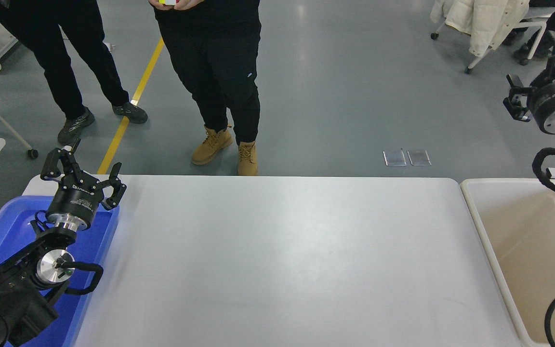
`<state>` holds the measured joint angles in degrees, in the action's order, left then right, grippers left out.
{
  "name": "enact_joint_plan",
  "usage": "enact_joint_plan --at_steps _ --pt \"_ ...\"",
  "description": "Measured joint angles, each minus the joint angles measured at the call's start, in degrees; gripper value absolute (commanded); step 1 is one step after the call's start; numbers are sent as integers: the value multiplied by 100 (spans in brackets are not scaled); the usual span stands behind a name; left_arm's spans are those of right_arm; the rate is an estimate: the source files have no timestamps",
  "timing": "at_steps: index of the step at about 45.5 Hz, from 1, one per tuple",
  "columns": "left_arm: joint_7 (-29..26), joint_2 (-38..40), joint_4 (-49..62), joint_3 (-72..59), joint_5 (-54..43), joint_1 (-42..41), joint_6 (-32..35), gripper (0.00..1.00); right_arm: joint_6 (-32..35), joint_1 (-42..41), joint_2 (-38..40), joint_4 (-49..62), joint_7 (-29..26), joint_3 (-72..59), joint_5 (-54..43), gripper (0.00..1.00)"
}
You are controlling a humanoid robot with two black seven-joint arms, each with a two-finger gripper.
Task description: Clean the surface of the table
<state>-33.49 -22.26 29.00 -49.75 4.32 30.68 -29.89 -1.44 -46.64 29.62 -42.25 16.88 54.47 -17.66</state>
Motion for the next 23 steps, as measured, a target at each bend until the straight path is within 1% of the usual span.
enact_joint_plan --at_steps 10,23 --pt "0 0 0 0 -2 0 0 100 2 482 -391 -106 411 172 0 99" --pt "0 2 0 0 -1 0 0 100 3 939 -831 -138 595 499 -6 99"
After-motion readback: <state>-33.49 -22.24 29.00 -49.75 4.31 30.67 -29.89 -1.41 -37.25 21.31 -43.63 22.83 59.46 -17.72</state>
